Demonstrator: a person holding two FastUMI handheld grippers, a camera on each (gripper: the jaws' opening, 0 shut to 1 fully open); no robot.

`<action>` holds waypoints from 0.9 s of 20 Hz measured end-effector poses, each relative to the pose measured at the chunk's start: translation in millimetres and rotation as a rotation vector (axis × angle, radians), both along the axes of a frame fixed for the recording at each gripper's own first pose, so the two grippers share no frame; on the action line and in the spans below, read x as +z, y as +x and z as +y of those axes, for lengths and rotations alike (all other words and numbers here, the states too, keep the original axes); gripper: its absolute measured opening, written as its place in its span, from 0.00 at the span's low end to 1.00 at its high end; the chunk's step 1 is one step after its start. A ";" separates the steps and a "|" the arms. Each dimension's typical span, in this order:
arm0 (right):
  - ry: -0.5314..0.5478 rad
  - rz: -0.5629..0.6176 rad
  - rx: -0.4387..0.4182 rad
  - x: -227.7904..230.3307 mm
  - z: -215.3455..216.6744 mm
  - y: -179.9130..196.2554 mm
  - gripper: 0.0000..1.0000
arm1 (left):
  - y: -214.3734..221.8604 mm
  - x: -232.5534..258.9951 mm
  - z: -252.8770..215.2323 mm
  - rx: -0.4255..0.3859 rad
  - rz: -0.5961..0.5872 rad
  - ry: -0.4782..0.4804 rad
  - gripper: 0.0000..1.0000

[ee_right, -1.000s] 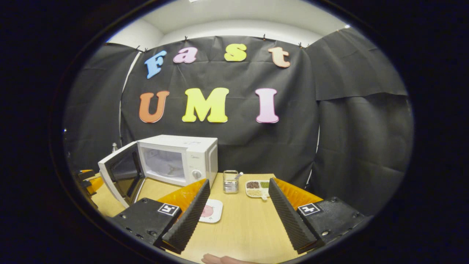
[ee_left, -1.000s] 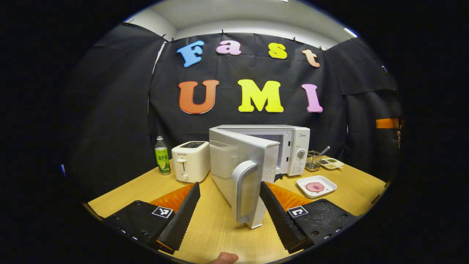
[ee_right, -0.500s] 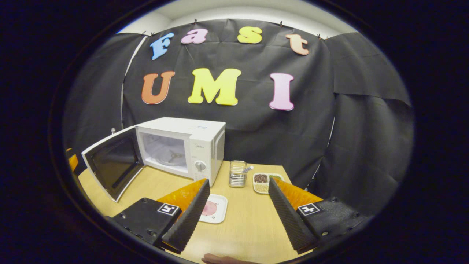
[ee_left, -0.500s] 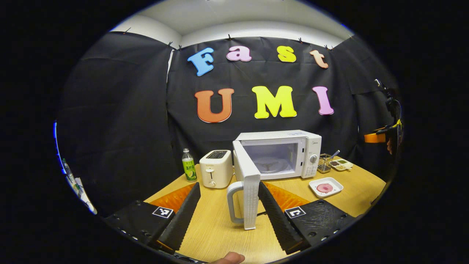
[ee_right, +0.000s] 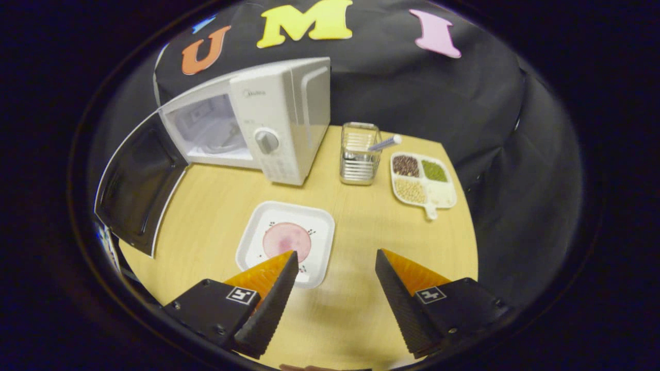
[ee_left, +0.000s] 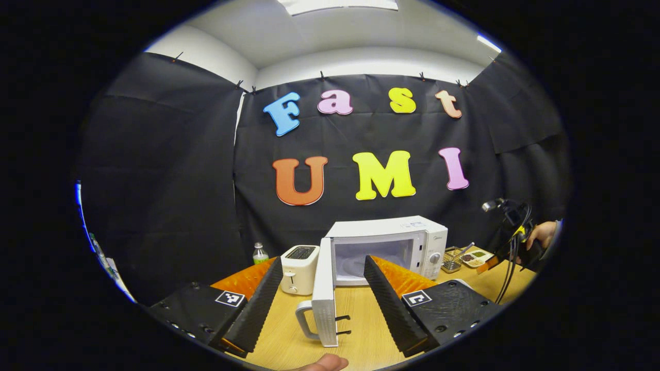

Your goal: Open the microwave oven with the left hand, put the food in, and close the microwave oven.

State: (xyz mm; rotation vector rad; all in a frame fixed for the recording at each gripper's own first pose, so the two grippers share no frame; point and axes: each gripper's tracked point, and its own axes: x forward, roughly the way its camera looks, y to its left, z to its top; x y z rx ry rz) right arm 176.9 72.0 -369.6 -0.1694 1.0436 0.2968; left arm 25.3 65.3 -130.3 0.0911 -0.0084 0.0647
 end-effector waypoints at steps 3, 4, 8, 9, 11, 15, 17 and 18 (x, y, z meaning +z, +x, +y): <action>0.048 0.224 -0.025 -45.1 12.2 -0.5 0.76 | 2.2 4.8 -8.3 -0.011 -0.017 0.016 0.95; 0.053 0.272 -0.027 -54.9 13.6 1.1 0.72 | 1.4 4.7 -10.6 -0.014 -0.017 0.024 0.95; 0.068 0.380 -0.034 -71.4 16.9 11.2 0.64 | -0.8 0.7 -15.4 -0.019 -0.004 0.030 0.95; 0.069 0.409 -0.025 -73.4 16.8 11.7 0.51 | -0.9 0.9 -14.8 -0.018 -0.003 0.031 0.95; 0.052 0.416 -0.013 -77.4 14.3 16.5 0.37 | -1.4 -0.5 -10.4 -0.002 -0.005 0.040 0.96; 0.036 0.422 0.026 -75.6 8.1 21.8 0.07 | -5.5 -1.7 -5.5 0.023 0.003 0.041 0.96; 0.094 0.449 -0.003 -76.4 9.7 20.7 0.06 | -10.4 -1.4 -2.9 0.028 0.001 0.046 0.96; 0.124 0.459 -0.021 -78.7 8.7 21.0 0.04 | -11.8 -1.1 0.8 0.037 -0.003 0.053 0.96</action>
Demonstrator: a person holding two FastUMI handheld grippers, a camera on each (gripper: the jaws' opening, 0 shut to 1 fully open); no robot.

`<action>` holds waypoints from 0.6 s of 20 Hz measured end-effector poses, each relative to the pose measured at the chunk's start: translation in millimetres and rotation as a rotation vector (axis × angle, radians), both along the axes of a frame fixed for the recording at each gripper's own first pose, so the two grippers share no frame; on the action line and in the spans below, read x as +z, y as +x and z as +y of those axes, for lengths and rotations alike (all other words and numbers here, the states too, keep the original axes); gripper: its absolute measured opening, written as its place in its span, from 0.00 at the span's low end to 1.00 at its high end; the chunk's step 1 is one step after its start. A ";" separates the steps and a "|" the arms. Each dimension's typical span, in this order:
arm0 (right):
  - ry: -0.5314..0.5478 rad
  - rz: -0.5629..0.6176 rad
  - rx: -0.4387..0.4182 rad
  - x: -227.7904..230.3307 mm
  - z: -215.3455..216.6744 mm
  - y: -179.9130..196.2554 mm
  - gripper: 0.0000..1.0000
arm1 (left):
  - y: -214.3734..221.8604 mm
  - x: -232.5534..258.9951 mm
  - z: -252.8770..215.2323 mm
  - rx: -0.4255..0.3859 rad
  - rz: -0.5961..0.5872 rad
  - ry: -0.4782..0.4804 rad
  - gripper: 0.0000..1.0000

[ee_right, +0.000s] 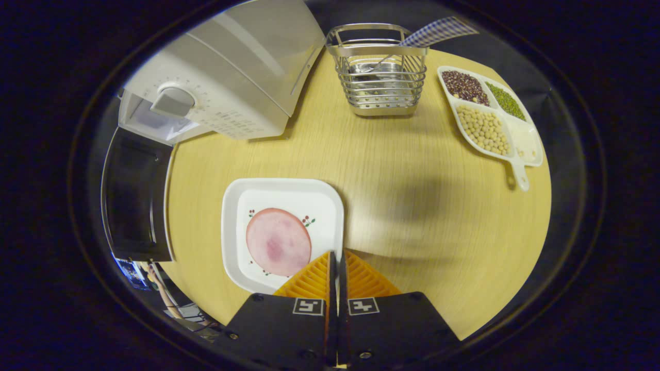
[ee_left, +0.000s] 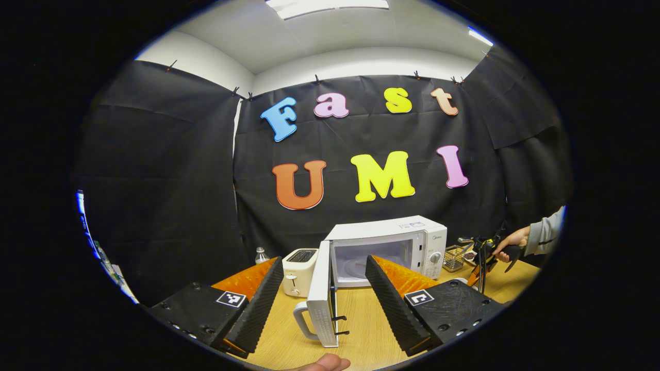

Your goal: Open the microwave oven with the left hand, put the food in, and close the microwave oven.

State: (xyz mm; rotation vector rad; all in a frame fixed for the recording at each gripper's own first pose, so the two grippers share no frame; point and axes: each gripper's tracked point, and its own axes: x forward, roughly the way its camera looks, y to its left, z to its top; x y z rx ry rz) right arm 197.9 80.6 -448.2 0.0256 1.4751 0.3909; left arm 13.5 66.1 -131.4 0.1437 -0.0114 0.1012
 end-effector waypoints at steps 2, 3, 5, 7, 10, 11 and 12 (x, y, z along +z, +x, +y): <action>0.049 0.016 -0.048 0.7 -1.0 -4.2 0.04 | -4.9 -0.1 5.0 0.013 -0.003 0.002 0.96; 0.069 0.017 -0.067 1.0 -1.3 -7.4 0.04 | -7.5 -1.6 5.7 0.012 0.001 -0.005 0.96; 0.120 0.021 -0.104 3.2 0.6 -12.7 0.04 | -12.2 -4.5 8.5 0.010 0.007 -0.018 0.96; 0.175 0.011 -0.135 12.5 2.0 -20.5 0.04 | -15.0 -4.7 13.0 0.011 0.005 -0.026 0.96; 0.237 -0.014 -0.165 25.8 10.0 -30.2 0.04 | -18.2 -6.9 14.8 0.001 0.002 -0.038 0.96; 0.250 -0.027 -0.179 28.9 12.7 -29.9 0.04 | -17.7 -7.8 16.3 -0.002 0.002 -0.041 0.96; 0.271 -0.036 -0.193 33.5 17.5 -32.4 0.04 | -17.7 -9.9 18.4 -0.005 0.005 -0.045 0.96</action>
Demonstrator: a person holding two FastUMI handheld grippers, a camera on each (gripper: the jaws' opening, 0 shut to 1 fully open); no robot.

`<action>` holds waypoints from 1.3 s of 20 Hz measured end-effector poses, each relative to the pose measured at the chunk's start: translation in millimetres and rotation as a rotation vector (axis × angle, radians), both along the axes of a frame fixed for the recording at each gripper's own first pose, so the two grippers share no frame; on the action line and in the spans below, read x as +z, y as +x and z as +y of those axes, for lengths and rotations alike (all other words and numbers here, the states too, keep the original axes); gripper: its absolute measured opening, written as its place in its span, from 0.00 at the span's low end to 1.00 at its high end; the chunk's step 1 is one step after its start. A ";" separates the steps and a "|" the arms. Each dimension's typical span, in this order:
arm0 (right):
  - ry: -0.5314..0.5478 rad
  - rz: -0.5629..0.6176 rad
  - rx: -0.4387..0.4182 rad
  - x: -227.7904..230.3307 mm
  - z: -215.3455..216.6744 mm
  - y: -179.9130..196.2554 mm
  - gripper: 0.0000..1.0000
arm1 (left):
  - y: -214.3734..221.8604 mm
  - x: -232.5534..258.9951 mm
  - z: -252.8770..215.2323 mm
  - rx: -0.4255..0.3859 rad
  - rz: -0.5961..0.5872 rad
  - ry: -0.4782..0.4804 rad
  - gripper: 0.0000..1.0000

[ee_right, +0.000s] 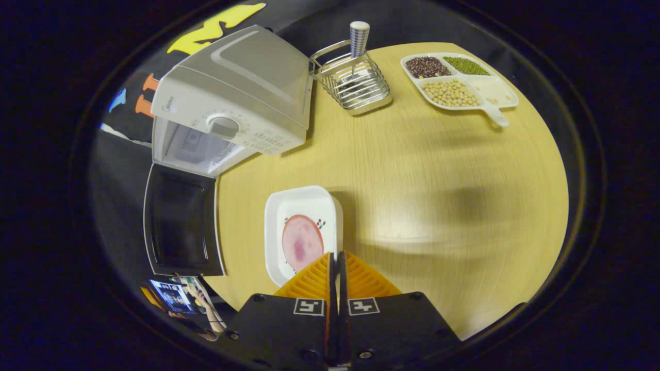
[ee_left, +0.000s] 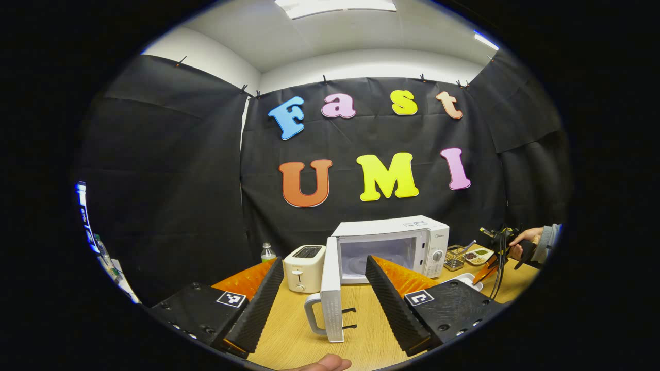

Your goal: Open the microwave oven with the left hand, put the food in, and close the microwave oven.

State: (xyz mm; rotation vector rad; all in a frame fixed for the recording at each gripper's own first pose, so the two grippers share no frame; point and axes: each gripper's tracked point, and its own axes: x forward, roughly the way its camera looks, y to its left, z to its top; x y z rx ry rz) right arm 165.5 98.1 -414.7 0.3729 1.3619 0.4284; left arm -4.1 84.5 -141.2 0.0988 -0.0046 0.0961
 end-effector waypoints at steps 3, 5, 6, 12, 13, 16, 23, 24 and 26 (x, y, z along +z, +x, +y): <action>0.050 -0.012 -0.036 10.7 18.0 -5.0 0.04 | -0.7 -6.8 5.0 -0.015 0.006 -0.017 0.96; 0.083 -0.013 -0.068 18.4 35.3 -10.6 0.04 | 1.6 -11.1 11.9 -0.024 0.006 -0.022 0.96; 0.102 -0.008 -0.087 21.4 46.7 -12.7 0.04 | 4.0 -14.8 15.9 -0.023 0.011 -0.027 0.95; 0.145 -0.020 -0.159 21.6 112.1 -19.0 0.04 | 13.2 -32.6 43.0 -0.018 0.041 -0.045 0.95; 0.147 -0.027 -0.195 19.6 121.1 -14.3 0.04 | 13.0 -33.9 47.5 -0.018 0.045 -0.048 0.95; 0.213 -0.035 -0.369 24.3 158.4 -0.4 0.04 | 12.6 -38.1 58.7 -0.008 0.053 -0.057 0.95; 0.307 -0.123 -0.602 30.0 233.7 52.5 0.04 | 17.2 -44.9 73.3 -0.011 0.065 -0.054 0.96; 0.322 -0.138 -0.620 30.2 244.0 59.1 0.04 | 17.9 -46.6 73.7 -0.010 0.071 -0.052 0.95; 0.347 -0.181 -0.675 30.0 261.3 76.2 0.04 | 20.0 -50.1 73.0 -0.013 0.084 -0.050 0.96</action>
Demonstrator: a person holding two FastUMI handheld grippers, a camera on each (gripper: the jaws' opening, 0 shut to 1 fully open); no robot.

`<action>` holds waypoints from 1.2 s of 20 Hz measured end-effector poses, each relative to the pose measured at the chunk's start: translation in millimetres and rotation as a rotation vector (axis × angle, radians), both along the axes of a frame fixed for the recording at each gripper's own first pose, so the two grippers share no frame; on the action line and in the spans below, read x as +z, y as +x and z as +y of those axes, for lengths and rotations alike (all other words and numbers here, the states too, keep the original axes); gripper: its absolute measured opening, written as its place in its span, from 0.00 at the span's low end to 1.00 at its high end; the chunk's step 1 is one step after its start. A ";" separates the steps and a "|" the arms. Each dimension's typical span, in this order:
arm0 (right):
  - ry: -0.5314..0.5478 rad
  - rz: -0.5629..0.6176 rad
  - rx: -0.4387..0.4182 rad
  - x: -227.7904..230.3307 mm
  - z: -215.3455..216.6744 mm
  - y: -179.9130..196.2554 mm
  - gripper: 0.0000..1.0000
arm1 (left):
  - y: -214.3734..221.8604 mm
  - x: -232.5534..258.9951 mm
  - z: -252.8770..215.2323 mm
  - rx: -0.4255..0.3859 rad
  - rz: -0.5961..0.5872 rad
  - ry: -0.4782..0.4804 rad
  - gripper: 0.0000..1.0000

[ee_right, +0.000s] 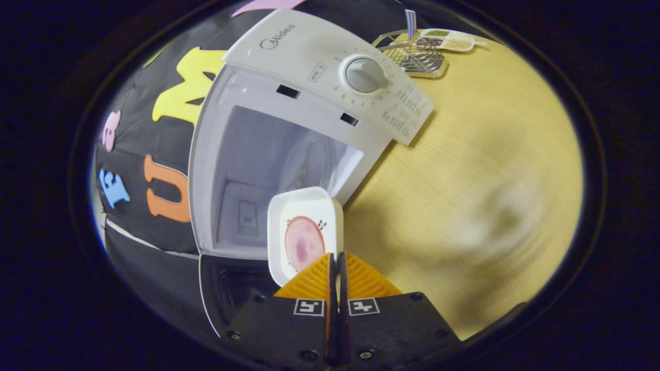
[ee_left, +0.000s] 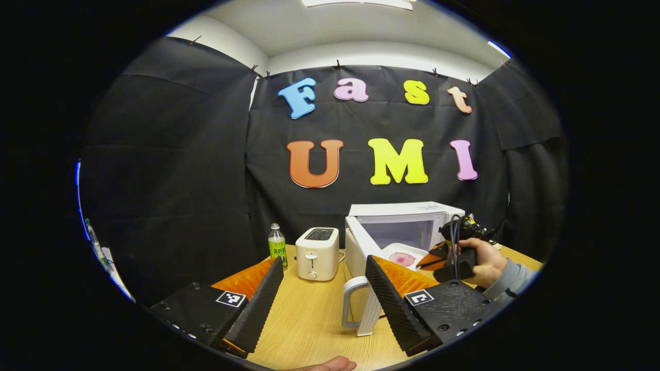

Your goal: Open the microwave oven with the left hand, put the food in, and close the microwave oven.

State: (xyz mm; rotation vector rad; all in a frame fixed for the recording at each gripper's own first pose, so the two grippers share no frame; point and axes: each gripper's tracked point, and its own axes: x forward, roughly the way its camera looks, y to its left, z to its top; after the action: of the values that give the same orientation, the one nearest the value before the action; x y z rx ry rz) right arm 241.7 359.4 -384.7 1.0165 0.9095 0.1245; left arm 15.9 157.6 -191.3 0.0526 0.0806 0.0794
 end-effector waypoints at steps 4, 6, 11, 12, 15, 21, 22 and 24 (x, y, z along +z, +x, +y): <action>0.005 -0.120 -0.106 3.0 23.7 40.3 0.04 | 1.2 -6.4 -0.1 -0.002 0.024 0.014 0.96; 0.001 -0.175 -0.169 3.5 26.2 64.6 0.04 | 3.5 -11.8 -2.8 -0.006 0.037 0.021 0.96; -0.059 -0.301 -0.318 1.5 15.3 113.8 0.04 | 10.5 -15.4 -9.4 -0.018 0.042 0.030 0.96; -0.086 -0.322 -0.332 -0.3 13.8 119.4 0.04 | 11.1 -16.0 -10.0 -0.021 0.042 0.030 0.96; -0.117 -0.323 -0.336 -13.8 19.0 131.7 0.04 | 14.3 -18.2 -10.4 -0.024 0.047 0.029 0.96; -0.121 -0.329 -0.354 -27.2 34.0 140.6 0.06 | 15.5 -23.5 -4.6 -0.012 0.054 0.020 0.96; -0.124 -0.331 -0.359 -28.3 35.2 140.9 0.07 | 15.5 -27.3 -2.7 -0.008 0.063 0.016 0.96; -0.123 -0.343 -0.373 -28.6 36.6 142.4 0.09 | 15.1 -33.7 2.2 0.004 0.082 0.013 0.96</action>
State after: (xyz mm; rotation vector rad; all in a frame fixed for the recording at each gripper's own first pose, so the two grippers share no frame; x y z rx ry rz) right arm 384.1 396.0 -413.3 0.9957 0.4018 -0.0691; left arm 31.0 159.7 -225.0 0.0691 0.1620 0.0815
